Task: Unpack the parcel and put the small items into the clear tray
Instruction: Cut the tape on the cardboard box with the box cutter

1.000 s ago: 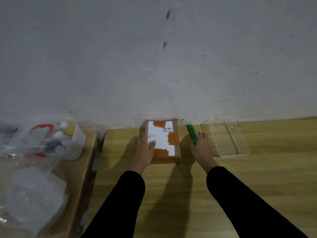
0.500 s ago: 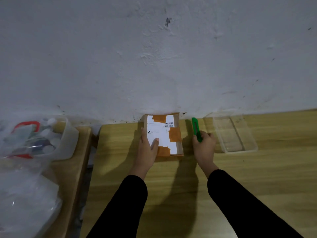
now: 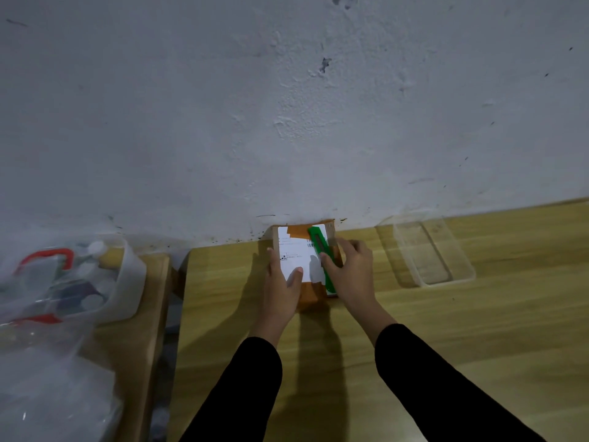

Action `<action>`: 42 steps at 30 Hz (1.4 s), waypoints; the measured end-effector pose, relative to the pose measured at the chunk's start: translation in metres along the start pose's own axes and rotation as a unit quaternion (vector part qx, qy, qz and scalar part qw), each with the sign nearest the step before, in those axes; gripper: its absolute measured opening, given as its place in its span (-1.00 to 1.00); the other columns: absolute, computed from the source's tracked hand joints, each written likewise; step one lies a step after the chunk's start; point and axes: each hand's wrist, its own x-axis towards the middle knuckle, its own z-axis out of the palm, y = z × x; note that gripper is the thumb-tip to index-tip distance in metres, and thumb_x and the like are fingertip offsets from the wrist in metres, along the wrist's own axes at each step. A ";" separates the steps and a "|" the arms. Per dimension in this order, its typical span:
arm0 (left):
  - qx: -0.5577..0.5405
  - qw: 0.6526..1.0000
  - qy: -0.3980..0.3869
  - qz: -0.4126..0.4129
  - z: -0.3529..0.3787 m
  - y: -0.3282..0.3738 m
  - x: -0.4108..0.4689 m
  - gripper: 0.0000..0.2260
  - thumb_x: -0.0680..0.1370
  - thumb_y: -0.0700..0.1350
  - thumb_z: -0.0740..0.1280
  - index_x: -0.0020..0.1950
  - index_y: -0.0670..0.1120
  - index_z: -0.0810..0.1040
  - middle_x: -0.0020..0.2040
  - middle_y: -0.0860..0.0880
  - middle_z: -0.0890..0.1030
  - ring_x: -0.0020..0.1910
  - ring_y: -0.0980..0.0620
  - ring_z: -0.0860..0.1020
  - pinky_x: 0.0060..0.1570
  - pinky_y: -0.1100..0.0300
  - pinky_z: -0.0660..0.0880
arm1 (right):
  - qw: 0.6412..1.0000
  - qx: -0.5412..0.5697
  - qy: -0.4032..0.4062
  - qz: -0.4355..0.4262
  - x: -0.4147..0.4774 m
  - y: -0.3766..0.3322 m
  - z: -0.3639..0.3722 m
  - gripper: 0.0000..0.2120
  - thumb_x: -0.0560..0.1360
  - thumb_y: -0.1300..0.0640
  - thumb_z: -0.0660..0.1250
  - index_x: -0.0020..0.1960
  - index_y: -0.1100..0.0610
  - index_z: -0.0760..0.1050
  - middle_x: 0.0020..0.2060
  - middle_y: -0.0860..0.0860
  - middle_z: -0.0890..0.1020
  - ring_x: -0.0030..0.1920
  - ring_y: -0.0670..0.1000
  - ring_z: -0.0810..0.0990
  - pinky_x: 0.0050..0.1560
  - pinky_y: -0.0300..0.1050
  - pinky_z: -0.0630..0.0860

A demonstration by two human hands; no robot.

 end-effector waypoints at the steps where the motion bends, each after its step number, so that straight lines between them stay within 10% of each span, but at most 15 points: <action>1: -0.018 1.000 -0.007 -0.011 0.000 -0.002 0.003 -0.35 0.60 -0.02 0.19 0.53 0.08 -0.18 0.54 -0.01 0.11 0.46 -0.10 0.23 0.30 -0.06 0.42 | 0.999 0.024 -0.019 0.019 0.001 0.001 -0.001 -0.52 0.50 0.01 0.31 0.38 0.11 0.33 0.26 0.11 0.40 0.30 0.10 0.34 0.23 -0.04 0.42; 6: -0.086 0.995 -0.032 -0.028 0.003 -0.006 0.002 -0.34 0.61 -0.04 0.18 0.49 0.20 -0.23 0.54 0.06 0.08 0.46 -0.07 0.23 0.30 -0.05 0.42 | 0.980 0.100 -0.169 0.022 0.002 0.016 0.009 -0.32 0.54 -0.05 0.21 0.52 0.00 -0.08 0.43 0.08 0.26 0.39 0.10 0.29 0.34 0.08 0.41; 13: -0.035 0.998 -0.048 -0.030 0.011 -0.004 -0.041 -0.30 0.61 -0.03 0.17 0.49 0.12 -0.32 0.56 0.04 -0.01 0.51 -0.07 0.12 0.42 -0.14 0.23 | 0.973 0.107 -0.202 -0.007 -0.024 0.038 -0.016 -0.36 0.59 0.05 0.15 0.52 0.06 -0.14 0.40 0.13 0.33 0.29 0.10 0.42 0.16 -0.04 0.48; 20: -0.102 0.992 -0.055 -0.056 0.047 -0.005 -0.113 -0.29 0.61 -0.10 0.19 0.50 0.11 -0.30 0.51 0.00 0.16 0.36 -0.08 0.38 0.24 -0.14 0.46 | 0.968 0.121 -0.222 -0.005 -0.083 0.075 -0.066 -0.39 0.60 0.09 0.14 0.52 0.06 -0.13 0.43 0.10 0.31 0.22 0.05 0.46 0.10 -0.13 0.46; 25: -0.117 0.992 -0.019 -0.041 0.077 -0.014 -0.162 -0.18 0.48 0.01 0.36 0.54 0.05 -0.13 0.42 0.04 0.36 0.31 0.07 0.41 0.22 0.13 0.45 | 0.967 0.095 -0.236 0.007 -0.106 0.099 -0.101 -0.42 0.60 0.07 0.12 0.52 0.02 -0.11 0.30 0.14 0.48 -0.05 0.01 0.53 -0.29 -0.26 0.42; 31: -0.084 0.994 -0.065 -0.021 0.069 -0.016 -0.177 -0.24 0.51 -0.02 0.37 0.54 0.06 -0.06 0.49 0.05 0.28 0.37 0.09 0.35 0.26 0.21 0.43 | 0.977 0.004 -0.215 -0.018 -0.098 0.109 -0.125 -0.47 0.59 0.04 0.13 0.51 0.00 0.03 0.08 0.22 0.62 -0.08 0.16 0.59 -0.20 -0.13 0.41; 34: -0.011 0.997 -0.077 -0.015 0.047 -0.003 -0.172 -0.32 0.55 -0.04 0.32 0.54 0.06 -0.02 0.41 0.14 0.29 0.26 0.18 0.33 -0.09 0.58 0.39 | 0.983 0.018 -0.181 -0.013 -0.089 0.106 -0.125 -0.50 0.58 0.12 0.16 0.48 0.01 0.12 -0.04 0.23 0.64 -0.20 0.17 0.64 -0.18 -0.03 0.57; 38: 0.165 0.986 0.034 -0.006 0.013 0.005 -0.138 -0.49 0.59 -0.02 0.23 0.51 -0.03 0.16 0.53 -0.02 0.13 0.49 -0.05 0.12 0.39 0.09 0.19 | 0.974 0.124 -0.190 0.014 -0.076 0.092 -0.121 -0.53 0.55 0.23 0.18 0.44 0.03 0.24 -0.15 0.19 0.62 -0.49 0.07 0.55 -0.46 -0.14 0.55; 42: 0.183 0.963 0.185 -0.069 0.010 0.007 -0.117 -0.60 0.64 -0.11 0.12 0.47 -0.11 0.24 0.55 -0.19 0.00 0.53 -0.19 -0.09 0.45 -0.03 0.05 | 0.957 0.171 -0.228 0.053 -0.067 0.073 -0.117 -0.55 0.58 0.25 0.15 0.44 0.04 0.23 -0.25 0.09 0.54 -0.47 -0.01 0.42 -0.58 -0.33 0.36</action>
